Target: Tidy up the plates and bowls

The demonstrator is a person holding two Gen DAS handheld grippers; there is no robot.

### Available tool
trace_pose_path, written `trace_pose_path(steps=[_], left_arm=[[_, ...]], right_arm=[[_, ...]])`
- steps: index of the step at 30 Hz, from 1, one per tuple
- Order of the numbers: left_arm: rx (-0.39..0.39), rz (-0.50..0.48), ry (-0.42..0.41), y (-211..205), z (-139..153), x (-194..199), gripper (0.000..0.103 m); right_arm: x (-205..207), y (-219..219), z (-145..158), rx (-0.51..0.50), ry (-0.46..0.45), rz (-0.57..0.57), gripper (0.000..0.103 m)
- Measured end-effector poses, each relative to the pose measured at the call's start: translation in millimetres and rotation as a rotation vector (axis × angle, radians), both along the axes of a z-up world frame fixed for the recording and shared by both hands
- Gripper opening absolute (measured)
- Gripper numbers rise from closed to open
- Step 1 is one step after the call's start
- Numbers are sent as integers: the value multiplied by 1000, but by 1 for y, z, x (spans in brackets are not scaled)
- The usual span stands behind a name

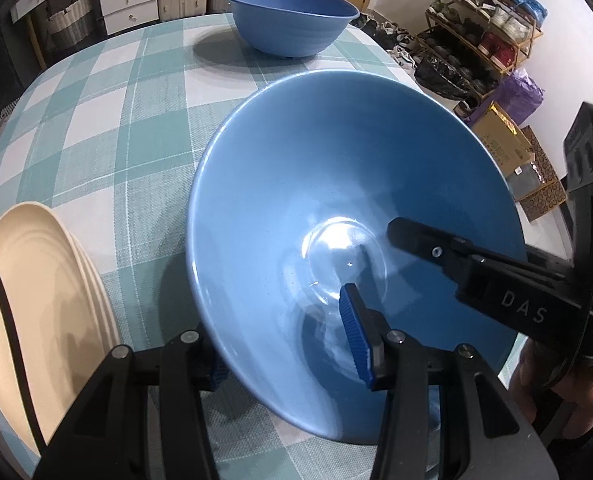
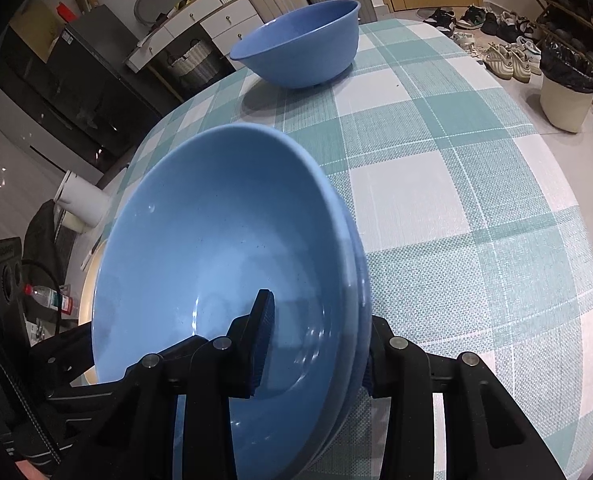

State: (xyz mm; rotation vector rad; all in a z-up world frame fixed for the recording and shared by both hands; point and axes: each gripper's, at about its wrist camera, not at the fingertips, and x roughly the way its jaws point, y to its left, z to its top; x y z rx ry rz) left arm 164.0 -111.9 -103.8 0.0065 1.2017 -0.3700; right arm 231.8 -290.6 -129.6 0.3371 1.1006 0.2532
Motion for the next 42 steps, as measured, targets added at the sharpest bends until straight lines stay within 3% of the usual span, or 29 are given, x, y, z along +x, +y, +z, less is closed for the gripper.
trace_pose_path(steps=[6, 9, 16, 18, 20, 21, 22, 24, 25, 26, 31, 42], left_arm=[[41, 32, -40, 8, 6, -2, 48], [49, 59, -69, 16, 13, -4, 49], [64, 120, -153, 35, 35, -15, 52], [75, 131, -175, 37, 41, -18, 52], [56, 137, -193, 41, 48, -21, 54], [51, 141, -200, 43, 51, -23, 54], [44, 145, -213, 44, 55, -25, 56], [30, 150, -240, 46, 62, -29, 70], [30, 156, -259, 47, 66, -31, 85], [27, 167, -300, 48, 72, -35, 90], [27, 180, -386, 51, 88, -44, 96], [20, 182, -378, 56, 93, -40, 96]], right_arm=[[-5, -4, 14, -57, -44, -22, 38], [-9, -12, 25, -59, -85, -52, 50], [-30, -23, 58, -41, -207, -114, 53], [-37, -22, 70, -44, -257, -123, 60], [-44, -19, 82, -52, -304, -120, 74], [-49, -18, 89, -53, -337, -111, 75], [-53, -15, 95, -57, -360, -103, 77], [-59, -10, 105, -77, -393, -94, 82], [-62, -8, 110, -87, -413, -91, 84], [-66, -6, 114, -90, -433, -89, 84], [-83, 2, 130, -108, -508, -78, 88], [-91, 8, 133, -90, -519, -57, 88]])
